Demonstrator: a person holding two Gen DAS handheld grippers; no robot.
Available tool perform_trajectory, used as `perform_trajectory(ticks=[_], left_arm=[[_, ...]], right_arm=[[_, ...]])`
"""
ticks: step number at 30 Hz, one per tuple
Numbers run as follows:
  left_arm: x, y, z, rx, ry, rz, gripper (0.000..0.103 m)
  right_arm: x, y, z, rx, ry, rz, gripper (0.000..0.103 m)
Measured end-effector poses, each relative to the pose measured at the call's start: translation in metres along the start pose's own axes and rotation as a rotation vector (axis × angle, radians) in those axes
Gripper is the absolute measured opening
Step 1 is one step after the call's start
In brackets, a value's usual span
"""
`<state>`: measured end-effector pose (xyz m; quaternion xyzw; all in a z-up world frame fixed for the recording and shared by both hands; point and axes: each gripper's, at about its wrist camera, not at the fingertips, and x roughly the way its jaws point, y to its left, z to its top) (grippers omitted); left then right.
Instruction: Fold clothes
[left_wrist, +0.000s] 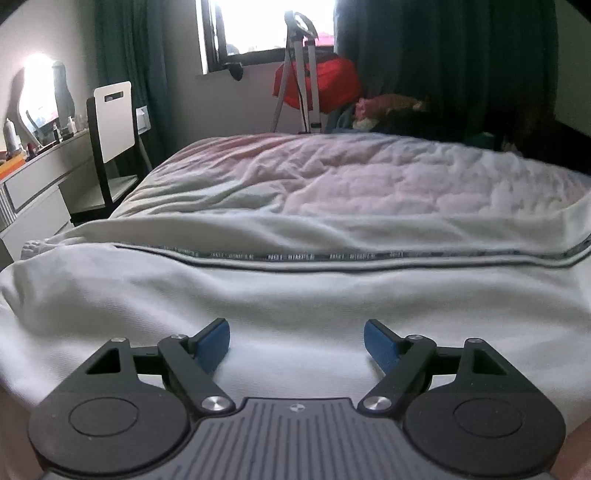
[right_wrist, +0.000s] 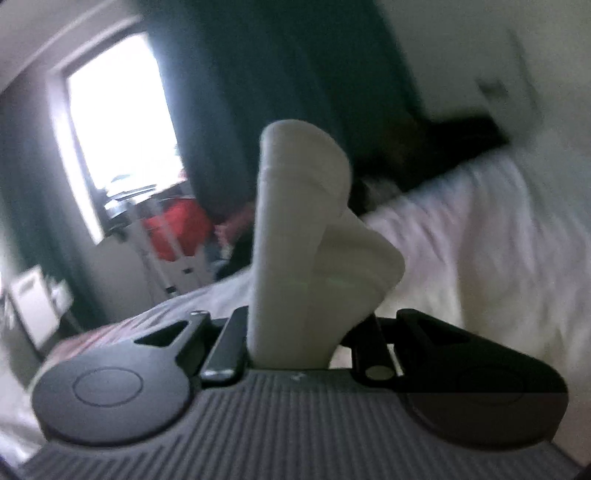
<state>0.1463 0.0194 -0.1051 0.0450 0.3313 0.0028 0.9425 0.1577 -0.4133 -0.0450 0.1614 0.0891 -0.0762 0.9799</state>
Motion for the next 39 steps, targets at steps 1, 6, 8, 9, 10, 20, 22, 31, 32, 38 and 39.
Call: perform_trajectory(ticks=[1, 6, 8, 9, 10, 20, 22, 31, 32, 38, 39], left_arm=[[-0.003, 0.002, 0.002, -0.005, -0.007, -0.006, 0.082], [-0.022, 0.016, 0.013, -0.058, -0.068, -0.007, 0.082], [-0.027, 0.024, 0.017, -0.089, -0.083, -0.01, 0.082], [-0.028, 0.028, 0.018, -0.107, -0.086, -0.015, 0.082], [-0.029, 0.032, 0.019, -0.128, -0.087, -0.023, 0.082], [-0.024, 0.053, 0.018, -0.239, -0.067, -0.062, 0.082], [-0.023, 0.056, 0.019, -0.257, -0.07, -0.073, 0.082], [-0.025, 0.072, 0.023, -0.336, -0.081, -0.128, 0.082], [-0.024, 0.072, 0.022, -0.337, -0.076, -0.133, 0.082], [-0.031, 0.064, 0.021, -0.309, -0.093, -0.18, 0.082], [-0.033, 0.061, 0.02, -0.3, -0.103, -0.189, 0.082]], right_arm=[[-0.004, 0.018, 0.0, -0.067, -0.017, 0.023, 0.018], [-0.029, 0.102, -0.024, -0.357, -0.06, 0.149, 0.018], [-0.038, 0.135, -0.043, -0.478, -0.056, 0.194, 0.018], [-0.043, 0.151, -0.055, -0.547, -0.051, 0.22, 0.018], [-0.049, 0.166, -0.07, -0.61, -0.037, 0.254, 0.018], [-0.065, 0.235, -0.192, -0.98, 0.205, 0.372, 0.019], [-0.065, 0.236, -0.181, -0.917, 0.215, 0.371, 0.019], [-0.07, 0.262, -0.192, -0.824, 0.252, 0.395, 0.025], [-0.07, 0.262, -0.192, -0.823, 0.27, 0.4, 0.026], [-0.071, 0.25, -0.165, -0.618, 0.42, 0.547, 0.075], [-0.074, 0.245, -0.158, -0.548, 0.454, 0.575, 0.081]])
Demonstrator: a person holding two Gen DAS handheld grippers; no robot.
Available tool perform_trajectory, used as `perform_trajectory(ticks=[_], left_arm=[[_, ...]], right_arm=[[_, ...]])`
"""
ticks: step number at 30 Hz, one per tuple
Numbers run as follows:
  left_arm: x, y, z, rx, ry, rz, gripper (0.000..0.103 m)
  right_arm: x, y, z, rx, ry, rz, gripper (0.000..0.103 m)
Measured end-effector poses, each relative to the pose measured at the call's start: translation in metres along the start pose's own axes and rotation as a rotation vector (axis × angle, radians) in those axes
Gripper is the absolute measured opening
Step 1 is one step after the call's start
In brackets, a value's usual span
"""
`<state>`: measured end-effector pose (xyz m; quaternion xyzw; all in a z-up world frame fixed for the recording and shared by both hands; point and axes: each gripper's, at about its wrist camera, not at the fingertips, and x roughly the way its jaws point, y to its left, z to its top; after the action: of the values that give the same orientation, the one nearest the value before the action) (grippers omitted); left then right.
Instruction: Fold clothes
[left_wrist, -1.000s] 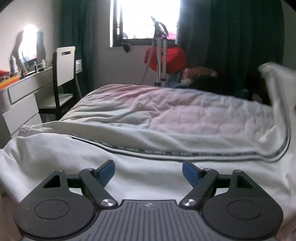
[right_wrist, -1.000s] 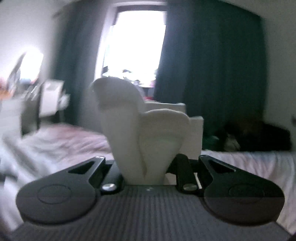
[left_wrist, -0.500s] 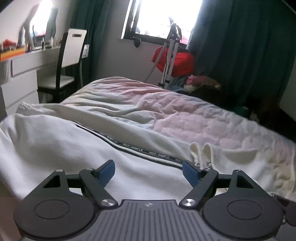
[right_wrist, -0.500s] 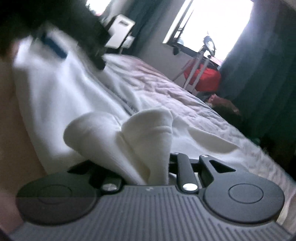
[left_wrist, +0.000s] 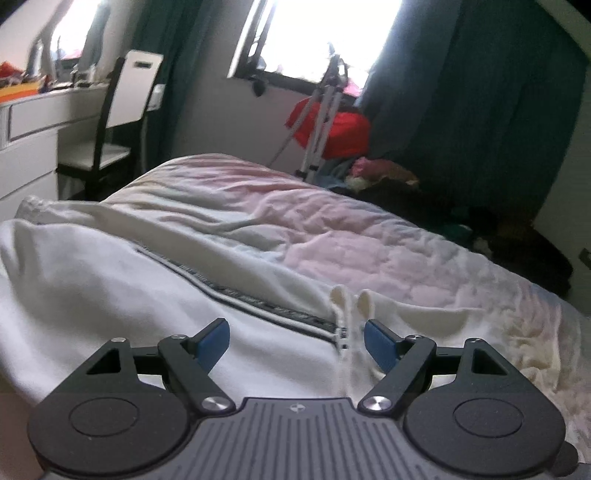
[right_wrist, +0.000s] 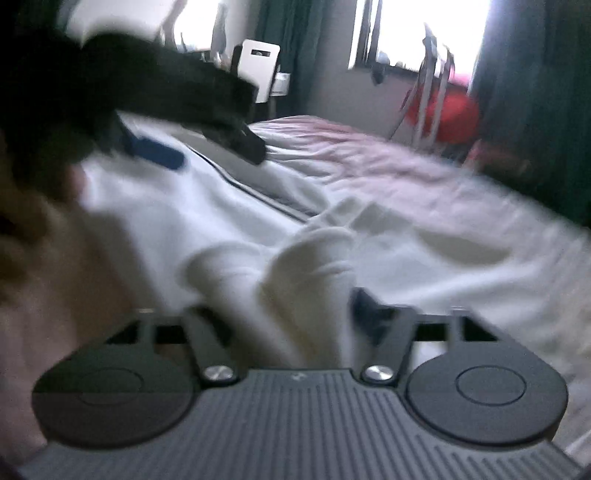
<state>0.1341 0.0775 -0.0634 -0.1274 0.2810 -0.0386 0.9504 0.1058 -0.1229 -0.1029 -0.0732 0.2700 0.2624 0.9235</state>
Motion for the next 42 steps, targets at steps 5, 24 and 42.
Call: perform_trajectory(ticks=[5, 24, 42], left_arm=[[-0.005, -0.013, -0.008, 0.053, -0.011, -0.044, 0.083], [0.007, -0.046, -0.058, 0.305, 0.05, -0.042, 0.092], [-0.076, 0.049, -0.007, -0.21, 0.153, -0.046, 0.101]], right_arm=[[-0.05, -0.013, -0.002, 0.252, -0.062, 0.073, 0.081], [-0.035, -0.081, -0.037, 0.467, -0.021, -0.384, 0.08], [-0.053, -0.089, -0.047, 0.496, -0.144, -0.455, 0.081]])
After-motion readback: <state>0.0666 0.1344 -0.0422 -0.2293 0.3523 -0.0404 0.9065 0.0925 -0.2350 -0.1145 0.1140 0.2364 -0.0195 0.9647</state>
